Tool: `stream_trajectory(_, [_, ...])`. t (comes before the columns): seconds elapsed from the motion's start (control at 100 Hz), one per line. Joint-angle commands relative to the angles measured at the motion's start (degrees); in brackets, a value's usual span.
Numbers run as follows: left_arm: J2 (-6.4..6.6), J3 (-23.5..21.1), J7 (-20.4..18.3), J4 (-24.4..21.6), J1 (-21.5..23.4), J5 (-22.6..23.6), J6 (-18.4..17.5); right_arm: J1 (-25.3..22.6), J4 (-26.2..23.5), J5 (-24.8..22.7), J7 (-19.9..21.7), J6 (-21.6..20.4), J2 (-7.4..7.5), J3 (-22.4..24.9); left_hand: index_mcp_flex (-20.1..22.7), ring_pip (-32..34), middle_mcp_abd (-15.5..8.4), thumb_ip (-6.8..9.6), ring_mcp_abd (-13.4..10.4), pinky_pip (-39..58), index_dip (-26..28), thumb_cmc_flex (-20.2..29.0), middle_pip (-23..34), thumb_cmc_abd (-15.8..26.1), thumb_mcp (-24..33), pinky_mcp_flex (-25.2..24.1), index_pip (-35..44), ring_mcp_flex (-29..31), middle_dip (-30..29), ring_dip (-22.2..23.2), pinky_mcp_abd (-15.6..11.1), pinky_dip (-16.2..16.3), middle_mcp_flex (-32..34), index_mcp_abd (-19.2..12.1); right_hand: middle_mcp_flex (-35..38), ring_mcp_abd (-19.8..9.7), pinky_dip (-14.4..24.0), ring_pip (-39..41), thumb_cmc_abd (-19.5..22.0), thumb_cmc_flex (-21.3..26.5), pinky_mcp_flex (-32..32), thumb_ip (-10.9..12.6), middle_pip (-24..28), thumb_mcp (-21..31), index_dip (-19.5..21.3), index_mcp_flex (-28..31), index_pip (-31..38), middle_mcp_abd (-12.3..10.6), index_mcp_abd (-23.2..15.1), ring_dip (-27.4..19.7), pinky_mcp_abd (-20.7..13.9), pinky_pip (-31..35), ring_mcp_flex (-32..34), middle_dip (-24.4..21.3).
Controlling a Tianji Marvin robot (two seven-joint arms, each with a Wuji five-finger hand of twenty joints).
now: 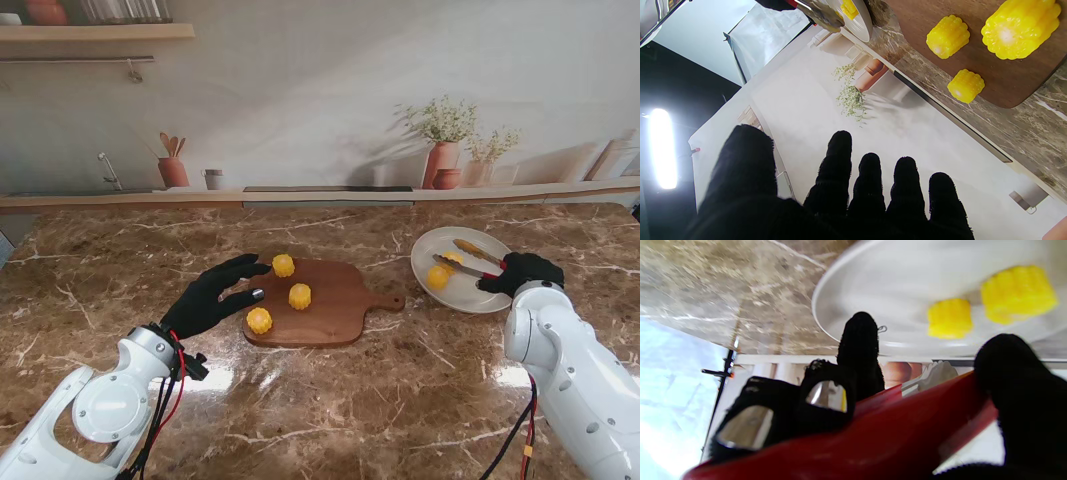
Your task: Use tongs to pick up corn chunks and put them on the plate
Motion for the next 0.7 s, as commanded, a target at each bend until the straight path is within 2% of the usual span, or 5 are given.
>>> stream_trajectory(0.0, [0.30, 0.1, -0.5, 0.1, -0.1, 0.4, 0.6, -1.8, -3.3, 1.4, 1.3, -1.7, -0.57, 0.0, 1.6, -1.8, -0.5, 1.03, -0.3, -2.2, 0.7, 0.4, -1.3, 1.9, -2.0, -0.7, 0.1, -2.7, -0.2, -0.7, -0.6, 0.9, 0.3, -1.8, 3.7, -12.5, 5.1, 11.8, 3.0, 0.2, 3.3, 3.7, 1.9, 1.1, 0.9, -0.8, -0.1, 3.2, 0.5, 5.1, -12.4, 20.8, 2.9, 0.2])
stream_trajectory(0.19, [0.41, 0.6, -1.0, 0.1, -0.6, 0.5, 0.7, -4.1, -9.0, 3.9, 4.3, -7.7, -0.47, -0.8, 1.5, -1.8, -0.5, 1.04, -0.3, -2.2, 0.7, 0.4, -1.3, 2.0, -2.0, -0.8, 0.0, -2.8, -0.2, -0.7, -0.6, 0.8, 0.2, -1.8, 3.0, -12.4, 5.0, 11.8, 4.1, -0.7, 3.3, 3.7, 1.5, 1.5, 0.7, -1.5, -0.6, 3.5, 1.0, 5.1, -12.2, 20.9, 2.9, -0.2])
stream_trajectory(0.41, [0.35, 1.1, -0.7, 0.1, -1.0, 0.6, 0.7, -2.5, -10.3, 5.6, 6.9, -13.2, -0.06, -6.5, 1.5, -1.7, -0.6, 1.04, -0.3, -2.1, 0.7, 0.4, -1.2, 1.9, -2.0, -0.7, 0.0, -2.7, -0.2, -0.7, -0.6, 0.9, 0.4, -1.9, 2.6, -12.9, 4.9, 11.5, 4.7, -1.6, 3.3, 3.6, 1.3, 1.0, 0.5, -2.2, -1.0, 3.4, 1.6, 4.8, -12.2, 20.8, 2.9, -0.3])
stream_trajectory(0.69, [0.29, 1.4, -0.4, 0.6, -1.4, 0.3, 0.0, 4.8, -6.3, 8.3, 8.4, -12.4, 0.08, -17.0, 1.5, -1.7, -0.6, 1.06, -0.3, -2.1, 0.7, 0.3, -1.1, 1.8, -2.0, -0.7, 0.1, -2.7, -0.2, -0.6, -0.6, 0.9, 0.3, -1.9, -0.1, -14.0, 4.4, 10.6, 4.4, -3.7, 3.2, 3.9, 0.8, -0.3, 0.3, -5.4, -2.4, 2.9, 3.3, 4.2, -13.1, 19.6, 3.0, -0.2])
